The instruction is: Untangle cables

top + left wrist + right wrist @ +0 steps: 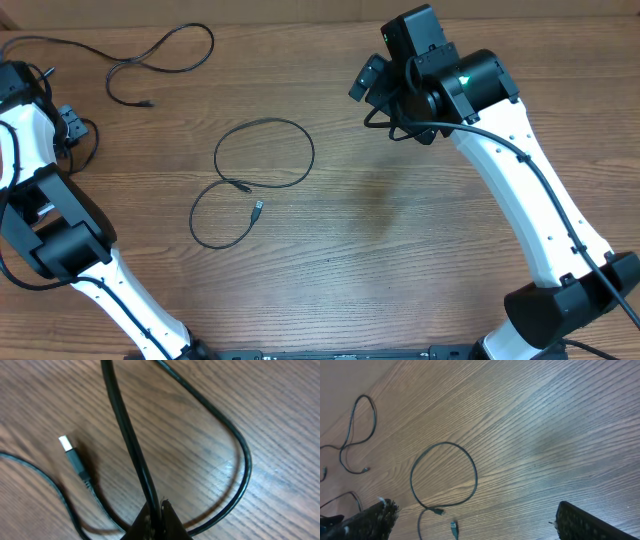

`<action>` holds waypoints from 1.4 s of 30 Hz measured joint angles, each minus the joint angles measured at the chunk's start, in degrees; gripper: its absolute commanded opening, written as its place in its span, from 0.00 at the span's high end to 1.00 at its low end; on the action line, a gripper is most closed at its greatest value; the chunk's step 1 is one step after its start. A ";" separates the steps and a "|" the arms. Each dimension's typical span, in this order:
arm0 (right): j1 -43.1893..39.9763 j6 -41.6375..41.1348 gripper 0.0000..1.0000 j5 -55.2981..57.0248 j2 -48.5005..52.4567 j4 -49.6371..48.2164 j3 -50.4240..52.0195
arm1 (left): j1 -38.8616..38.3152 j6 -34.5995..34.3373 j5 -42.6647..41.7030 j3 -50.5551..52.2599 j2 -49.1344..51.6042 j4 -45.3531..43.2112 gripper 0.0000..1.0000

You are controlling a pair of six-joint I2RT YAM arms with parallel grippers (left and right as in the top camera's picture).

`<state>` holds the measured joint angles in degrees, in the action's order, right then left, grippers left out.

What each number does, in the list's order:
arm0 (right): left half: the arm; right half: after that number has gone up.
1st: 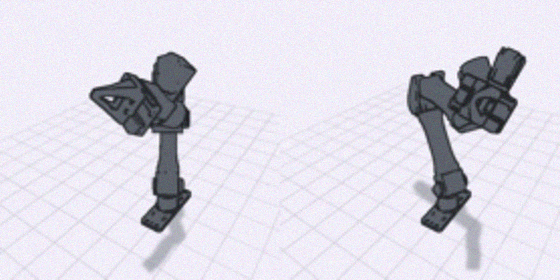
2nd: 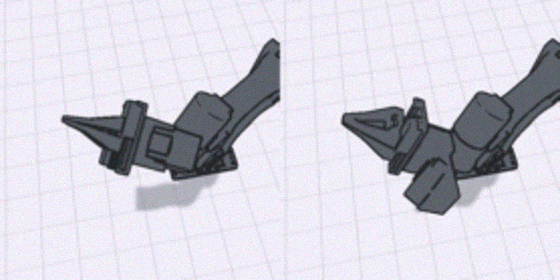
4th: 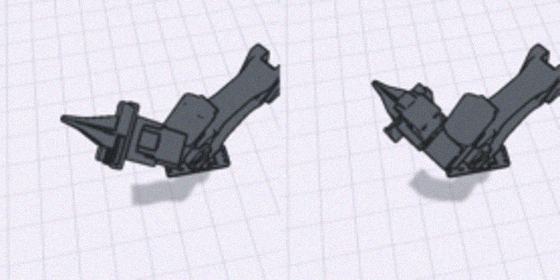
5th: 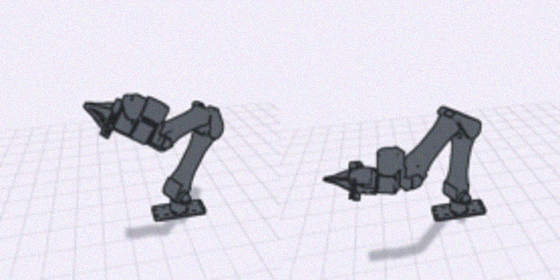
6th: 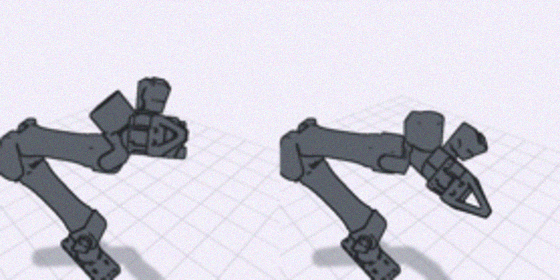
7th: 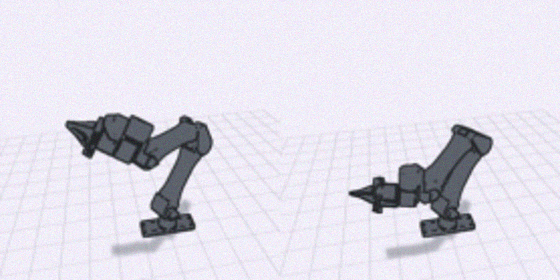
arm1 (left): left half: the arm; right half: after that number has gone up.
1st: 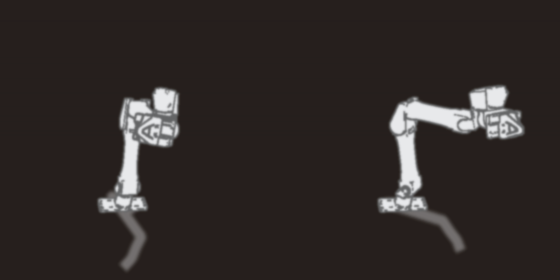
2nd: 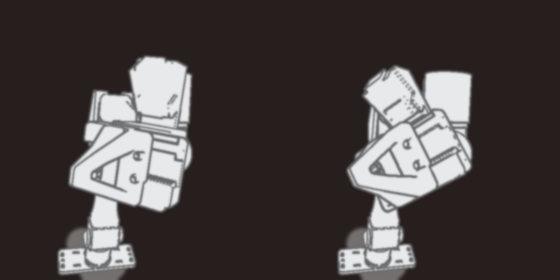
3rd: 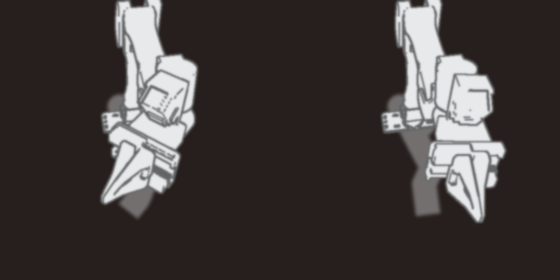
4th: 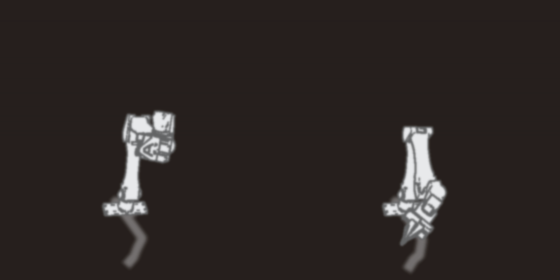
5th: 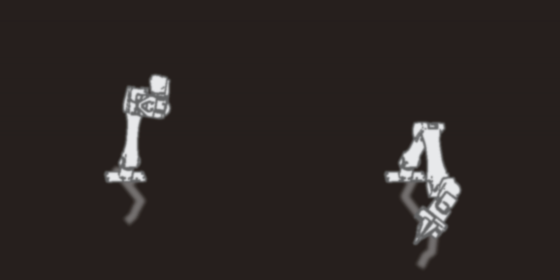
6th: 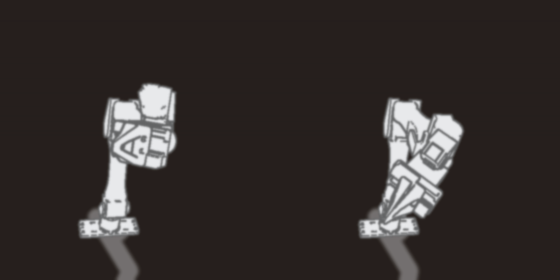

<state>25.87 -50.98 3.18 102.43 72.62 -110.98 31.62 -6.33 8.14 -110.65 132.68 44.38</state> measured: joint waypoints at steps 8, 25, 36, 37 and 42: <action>0.00 0.02 0.00 0.02 0.44 -0.20 0.00 | 0.00 -0.96 -2.21 3.41 0.00 -1.77 0.82; 0.00 0.02 0.00 0.02 0.44 0.07 0.00 | -0.04 -3.26 -2.93 -15.93 -1.07 11.80 0.02; 0.00 0.02 0.00 0.00 0.44 1.07 0.00 | 5.09 -16.41 1.33 -14.49 -2.58 18.56 0.00; 0.00 0.02 0.00 0.02 0.44 1.01 0.00 | 6.21 -17.00 1.31 -13.62 -2.58 18.53 0.00; 0.00 0.02 0.00 0.00 0.44 0.31 0.00 | 12.09 -19.47 -0.04 -7.13 -2.58 16.39 0.00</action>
<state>25.87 -50.96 3.18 102.87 72.93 -110.98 43.70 -25.80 8.10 -117.78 130.10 60.77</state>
